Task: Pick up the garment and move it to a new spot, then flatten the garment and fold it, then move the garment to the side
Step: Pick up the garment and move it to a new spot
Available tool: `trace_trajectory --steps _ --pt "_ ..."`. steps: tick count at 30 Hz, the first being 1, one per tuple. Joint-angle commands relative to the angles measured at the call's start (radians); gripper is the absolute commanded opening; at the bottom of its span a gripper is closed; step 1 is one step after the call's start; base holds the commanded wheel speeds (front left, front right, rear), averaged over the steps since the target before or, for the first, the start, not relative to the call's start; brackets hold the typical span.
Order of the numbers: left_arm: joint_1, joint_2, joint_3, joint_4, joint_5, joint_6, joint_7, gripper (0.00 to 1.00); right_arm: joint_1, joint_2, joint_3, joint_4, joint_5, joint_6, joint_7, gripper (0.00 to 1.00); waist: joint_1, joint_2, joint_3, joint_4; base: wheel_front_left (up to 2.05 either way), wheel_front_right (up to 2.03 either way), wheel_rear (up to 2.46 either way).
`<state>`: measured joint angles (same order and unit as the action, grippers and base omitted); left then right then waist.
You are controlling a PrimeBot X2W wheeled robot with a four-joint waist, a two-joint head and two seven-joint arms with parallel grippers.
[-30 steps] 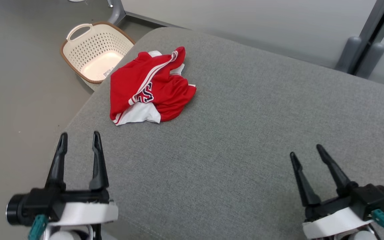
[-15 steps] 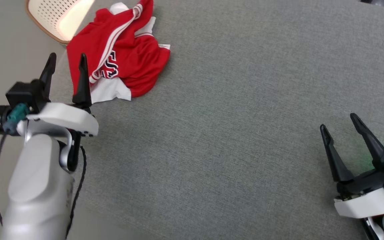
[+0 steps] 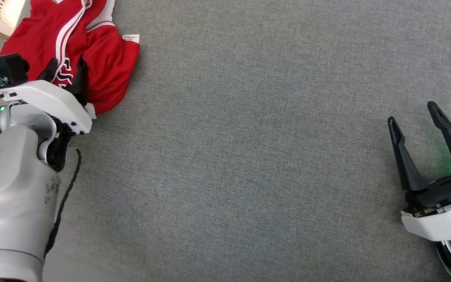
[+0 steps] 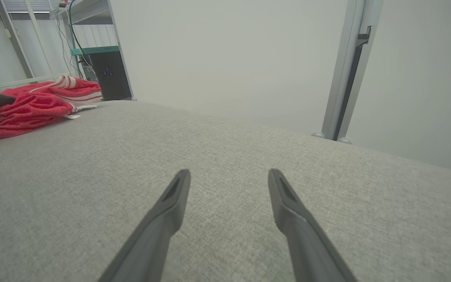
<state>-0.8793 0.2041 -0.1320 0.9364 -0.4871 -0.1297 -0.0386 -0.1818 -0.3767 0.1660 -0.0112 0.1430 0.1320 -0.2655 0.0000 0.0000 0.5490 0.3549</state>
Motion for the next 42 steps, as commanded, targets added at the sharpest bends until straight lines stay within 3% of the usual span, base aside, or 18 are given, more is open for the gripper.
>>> trace_trajectory --steps 1,7,8,9,10,18,23,27,32,38,39,42 --pt "-0.005 0.024 -0.01 0.01 -0.002 0.0 -0.004 1.0 0.008 -0.008 -0.005 0.02 0.0 -0.003 0.002 1.0 0.0 0.0 0.016 -0.012 0.0 0.0 0.0" --pt "-0.022 0.053 -0.085 0.127 -0.01 0.0 -0.009 1.0 -0.011 -0.017 -0.009 0.016 -0.003 -0.003 0.004 1.0 0.0 0.0 0.046 -0.025 0.0 0.0 0.0" --pt "-0.021 0.052 -0.095 0.144 -0.01 0.0 -0.013 0.47 -0.014 -0.018 -0.01 0.015 -0.003 -0.003 0.004 1.0 0.0 0.0 0.049 -0.026 0.0 0.0 0.0" --pt "-0.019 0.044 -0.104 0.157 -0.017 0.0 -0.017 0.15 -0.015 -0.019 -0.011 0.015 -0.003 -0.003 0.004 1.0 0.0 0.0 0.052 -0.027 0.0 0.0 0.0" --pt "-0.02 0.036 -0.111 0.168 -0.026 0.0 -0.019 0.0 -0.018 -0.02 -0.015 0.015 -0.004 -0.003 0.004 1.0 0.0 0.0 0.053 -0.028 0.0 0.0 0.0" --pt "-0.022 0.065 -0.136 0.136 -0.082 0.0 -0.198 0.0 -0.031 0.023 -0.008 0.016 0.004 -0.003 0.003 1.0 0.0 0.0 -0.002 -0.057 0.0 0.0 0.0" --pt "0.014 0.091 -0.129 -0.048 -0.188 0.0 -0.227 0.0 -0.046 0.084 -0.015 0.018 0.01 -0.003 0.001 1.0 0.0 0.0 -0.091 -0.109 0.0 0.0 0.0" --pt "0.066 0.142 -0.13 -0.275 -0.276 0.0 -0.228 0.0 -0.042 0.138 -0.031 0.025 0.014 -0.003 0.001 1.0 0.0 0.0 -0.172 -0.171 0.0 0.0 0.0" --pt "0.129 0.207 -0.148 -0.492 -0.309 0.0 -0.21 0.0 -0.017 0.206 -0.054 0.039 0.018 -0.003 0.001 1.0 0.0 0.0 -0.264 -0.276 0.0 0.0 0.0" --pt "0.218 0.192 -0.191 -0.689 -0.329 0.056 -0.105 0.0 0.008 0.262 -0.082 0.046 0.028 -0.003 0.001 1.0 0.0 0.0 -0.351 -0.429 0.0 0.0 0.0" --pt "0.218 0.192 -0.191 -0.689 -0.329 0.056 -0.105 0.0 0.008 0.262 -0.082 0.046 0.028 -0.003 0.001 1.0 0.0 0.0 -0.351 -0.429 0.0 0.0 0.0" --pt "0.267 0.154 -0.239 -0.742 -0.321 0.099 -0.063 0.0 0.019 0.278 -0.099 0.046 0.031 -0.002 0.001 1.0 0.0 0.0 -0.376 -0.492 0.0 0.0 0.0"
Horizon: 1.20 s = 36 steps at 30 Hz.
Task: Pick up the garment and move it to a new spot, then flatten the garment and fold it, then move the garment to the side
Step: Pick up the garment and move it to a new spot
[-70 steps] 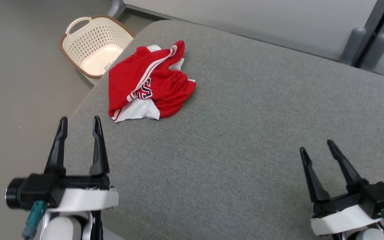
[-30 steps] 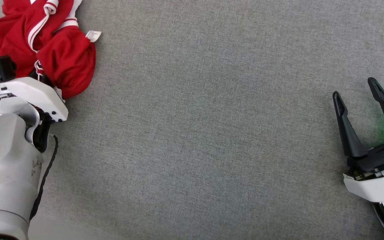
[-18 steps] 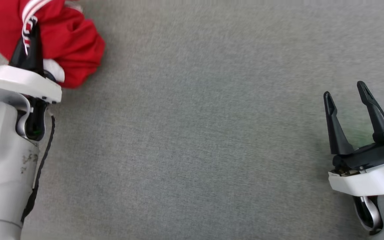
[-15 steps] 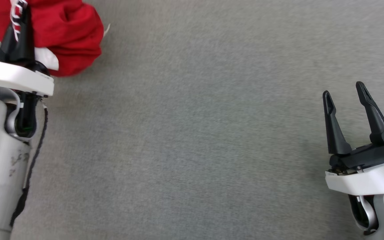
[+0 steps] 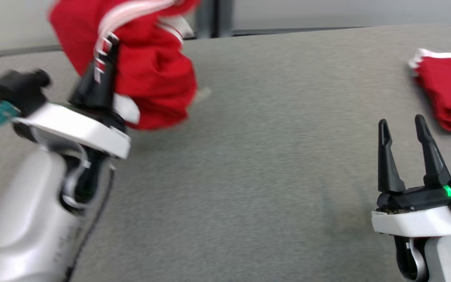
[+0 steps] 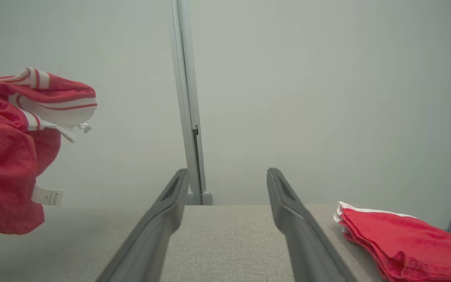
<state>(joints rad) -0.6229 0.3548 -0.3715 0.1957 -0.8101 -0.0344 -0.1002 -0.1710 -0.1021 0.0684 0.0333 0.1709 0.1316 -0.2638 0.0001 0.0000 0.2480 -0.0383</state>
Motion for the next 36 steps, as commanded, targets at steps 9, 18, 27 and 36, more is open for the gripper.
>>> trace_trajectory --steps 9,18,27,36 --pt "0.117 -0.131 -0.157 0.113 0.145 0.133 -0.065 0.0 -0.01 0.029 -0.005 -0.017 0.008 -0.002 -0.001 1.0 -0.0001 0.0 -0.029 -0.246 0.0 0.0 0.0" --pt "0.088 -0.281 -0.285 0.349 0.189 0.048 -0.149 1.0 -0.02 0.041 0.0 -0.014 0.006 -0.002 -0.001 1.0 -0.0001 0.0 0.055 -0.258 0.0 0.0 0.0" --pt "0.232 -0.3 -0.145 -0.033 0.371 0.069 -0.163 1.0 0.033 0.029 0.047 0.007 -0.008 -0.002 -0.001 1.0 -0.0001 0.0 -0.04 -0.125 0.0 0.0 0.0" --pt "0.547 -0.295 0.062 -0.197 0.588 0.093 -0.164 1.0 0.116 0.003 0.097 0.03 0.0 -0.002 -0.001 1.0 -0.0001 0.0 -0.158 -0.013 0.0 0.0 0.0"
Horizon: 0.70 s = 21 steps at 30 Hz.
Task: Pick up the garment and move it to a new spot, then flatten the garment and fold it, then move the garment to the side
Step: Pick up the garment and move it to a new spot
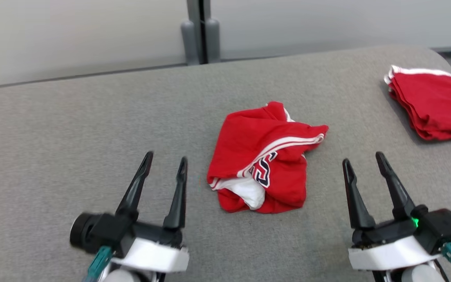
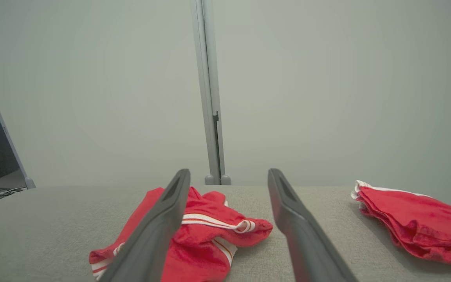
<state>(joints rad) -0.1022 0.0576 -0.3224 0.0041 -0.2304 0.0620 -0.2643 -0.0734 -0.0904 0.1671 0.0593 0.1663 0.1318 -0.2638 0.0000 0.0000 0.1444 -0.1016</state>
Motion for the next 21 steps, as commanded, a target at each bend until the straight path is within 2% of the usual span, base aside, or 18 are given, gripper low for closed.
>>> trace_trajectory --steps 1,7,12,17,21 --pt "0.054 0.001 0.032 -0.02 0.009 -0.011 0.0 1.0 0.033 -0.009 -0.005 0.005 0.005 -0.002 -0.001 1.0 0.0 0.0 -0.069 0.061 0.0 0.0 0.0" --pt "0.184 -0.004 0.094 -0.055 0.102 -0.026 0.0 1.0 0.112 -0.009 -0.015 -0.002 -0.008 -0.002 -0.001 1.0 0.0 0.0 -0.134 0.106 0.0 0.0 0.0" --pt "0.261 -0.005 0.112 -0.037 0.178 0.006 0.0 1.0 0.163 -0.005 -0.012 0.001 -0.019 -0.002 -0.001 1.0 0.0 0.0 -0.169 0.129 0.0 0.0 0.0" --pt "0.305 -0.005 0.132 -0.013 0.167 0.057 0.0 1.0 0.194 -0.002 0.004 0.011 -0.02 -0.002 -0.001 1.0 0.0 0.0 -0.205 0.134 0.0 0.0 0.0" --pt "0.318 -0.006 0.136 -0.005 0.15 0.073 0.0 1.0 0.203 0.0 0.017 0.015 -0.016 -0.002 -0.001 1.0 0.0 0.0 -0.223 0.135 0.0 0.0 0.0"
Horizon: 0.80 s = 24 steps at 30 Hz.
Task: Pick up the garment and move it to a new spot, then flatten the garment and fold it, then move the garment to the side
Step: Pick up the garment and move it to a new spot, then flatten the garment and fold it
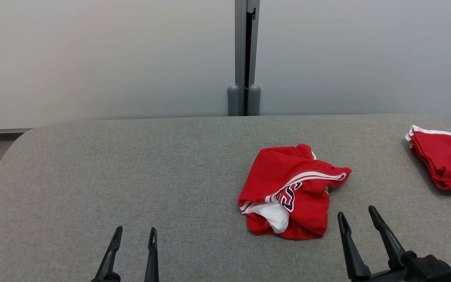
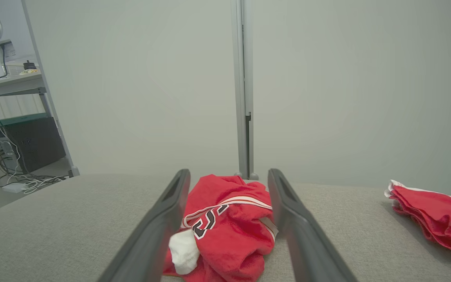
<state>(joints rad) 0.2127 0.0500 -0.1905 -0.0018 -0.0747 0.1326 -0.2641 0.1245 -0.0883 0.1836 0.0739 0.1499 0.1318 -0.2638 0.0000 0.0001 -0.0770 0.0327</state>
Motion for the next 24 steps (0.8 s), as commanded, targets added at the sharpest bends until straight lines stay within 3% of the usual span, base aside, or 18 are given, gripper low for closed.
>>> trace_trajectory --steps 1,11,24 --pt "0.003 0.002 0.004 0.003 -0.008 0.002 0.0 1.0 0.007 -0.004 0.003 0.002 0.002 -0.002 -0.001 1.0 0.0 -0.0001 -0.005 0.001 0.0 0.0 0.0" --pt "0.019 0.002 -0.001 0.013 -0.002 -0.016 0.0 1.0 0.021 -0.007 0.008 0.006 0.003 -0.002 -0.001 1.0 0.0 -0.0001 -0.02 0.002 0.0 0.0 0.0" --pt "0.012 0.002 0.001 0.01 -0.007 -0.01 0.0 1.0 0.012 0.001 -0.004 0.01 0.005 -0.002 -0.001 1.0 0.0 -0.0001 -0.008 -0.005 0.0 0.0 0.0"
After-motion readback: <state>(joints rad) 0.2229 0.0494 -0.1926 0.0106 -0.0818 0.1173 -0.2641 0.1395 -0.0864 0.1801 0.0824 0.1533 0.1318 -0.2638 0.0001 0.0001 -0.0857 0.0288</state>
